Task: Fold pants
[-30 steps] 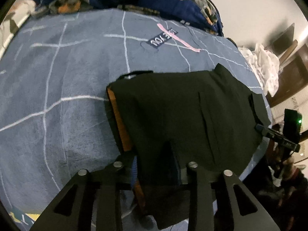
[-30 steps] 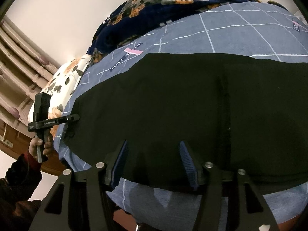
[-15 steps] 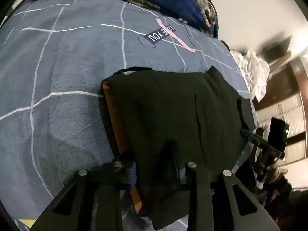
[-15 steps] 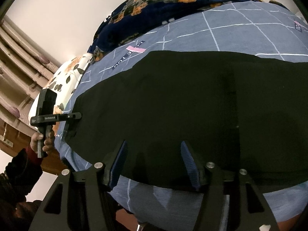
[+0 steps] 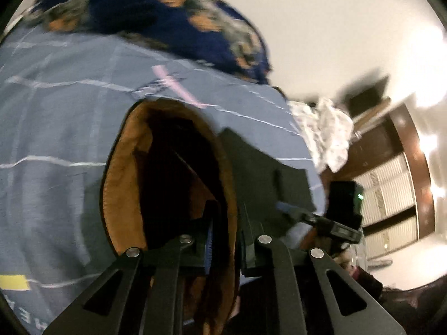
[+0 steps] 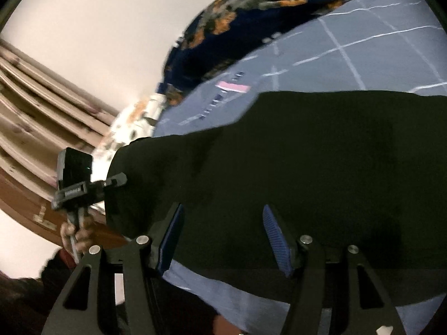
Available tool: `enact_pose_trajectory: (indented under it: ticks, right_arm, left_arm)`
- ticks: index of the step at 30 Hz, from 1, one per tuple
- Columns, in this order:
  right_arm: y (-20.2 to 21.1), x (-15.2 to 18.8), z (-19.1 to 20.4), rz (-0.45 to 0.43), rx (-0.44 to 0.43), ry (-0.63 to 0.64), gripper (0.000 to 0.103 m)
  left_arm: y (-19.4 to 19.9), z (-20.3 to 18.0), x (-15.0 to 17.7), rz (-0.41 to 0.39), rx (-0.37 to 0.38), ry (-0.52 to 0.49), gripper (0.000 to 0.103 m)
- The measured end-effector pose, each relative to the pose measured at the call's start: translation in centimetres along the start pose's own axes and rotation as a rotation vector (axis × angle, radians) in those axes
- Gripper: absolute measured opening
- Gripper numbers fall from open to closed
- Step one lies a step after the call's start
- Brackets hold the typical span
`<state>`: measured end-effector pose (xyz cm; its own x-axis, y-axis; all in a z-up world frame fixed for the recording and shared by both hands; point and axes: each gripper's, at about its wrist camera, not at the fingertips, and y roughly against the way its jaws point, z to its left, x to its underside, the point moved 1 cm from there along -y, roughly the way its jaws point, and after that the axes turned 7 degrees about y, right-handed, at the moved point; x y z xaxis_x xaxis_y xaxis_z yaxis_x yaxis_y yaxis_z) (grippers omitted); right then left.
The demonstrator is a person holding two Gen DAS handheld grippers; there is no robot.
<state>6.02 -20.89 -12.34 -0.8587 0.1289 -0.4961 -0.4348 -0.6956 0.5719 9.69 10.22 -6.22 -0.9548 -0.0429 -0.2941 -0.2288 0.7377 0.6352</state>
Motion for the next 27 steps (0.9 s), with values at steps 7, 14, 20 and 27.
enact_pose_trajectory:
  ticks: [7,14,20,27]
  right_arm:
    - [0.0,-0.7,0.8,-0.038,-0.193,-0.089,0.059]
    - [2.2,0.1,-2.2,-0.124,-0.297,-0.244,0.065]
    - [3.6,1.2,-5.0,-0.164,-0.386,-0.347,0.071]
    - [3.2,1.9,-7.5,-0.162,-0.367,-0.434,0.075]
  left_arm:
    - [-5.4,-5.8,0.3,0.050,0.049,-0.058,0.015]
    - [-9.9,-9.9,-0.4,0.085,0.093,-0.117,0.014]
    - [-14.0,-14.6,-0.9,0.137,0.074,-0.194,0.011]
    - [-12.0,-16.4,-2.3,0.126,0.205,-0.258,0.014]
